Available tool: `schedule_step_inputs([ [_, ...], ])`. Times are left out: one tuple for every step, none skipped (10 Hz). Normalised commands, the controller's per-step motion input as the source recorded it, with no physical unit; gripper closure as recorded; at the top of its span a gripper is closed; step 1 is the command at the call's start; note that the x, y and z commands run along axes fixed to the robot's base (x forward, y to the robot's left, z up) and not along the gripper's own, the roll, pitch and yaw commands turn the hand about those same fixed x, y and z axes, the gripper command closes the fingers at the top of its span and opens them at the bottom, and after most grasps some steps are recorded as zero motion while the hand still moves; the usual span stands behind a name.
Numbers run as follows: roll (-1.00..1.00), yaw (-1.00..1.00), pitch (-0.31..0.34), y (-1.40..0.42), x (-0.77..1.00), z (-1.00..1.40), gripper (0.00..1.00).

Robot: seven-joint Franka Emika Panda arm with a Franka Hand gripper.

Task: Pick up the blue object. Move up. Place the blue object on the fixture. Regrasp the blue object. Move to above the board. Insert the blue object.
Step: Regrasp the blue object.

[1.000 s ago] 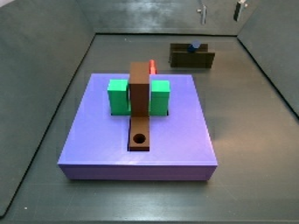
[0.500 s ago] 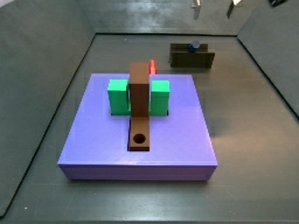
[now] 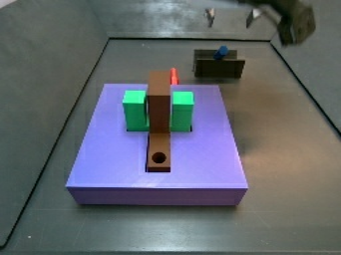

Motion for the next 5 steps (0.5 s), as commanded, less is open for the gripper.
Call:
schedule_step_inputs([
  [0.01, 0.00, 0.000, 0.00, 0.00, 0.00, 0.00],
  [0.00, 0.00, 0.020, 0.00, 0.04, -0.06, 0.00],
  [0.21, 0.00, 0.000, -0.04, 0.00, -0.44, 0.00],
  [-0.02, 0.08, -0.417, 0.00, 0.00, -0.64, 0.00],
  [0.03, 0.21, -0.254, 0.00, -0.09, -0.42, 0.00],
])
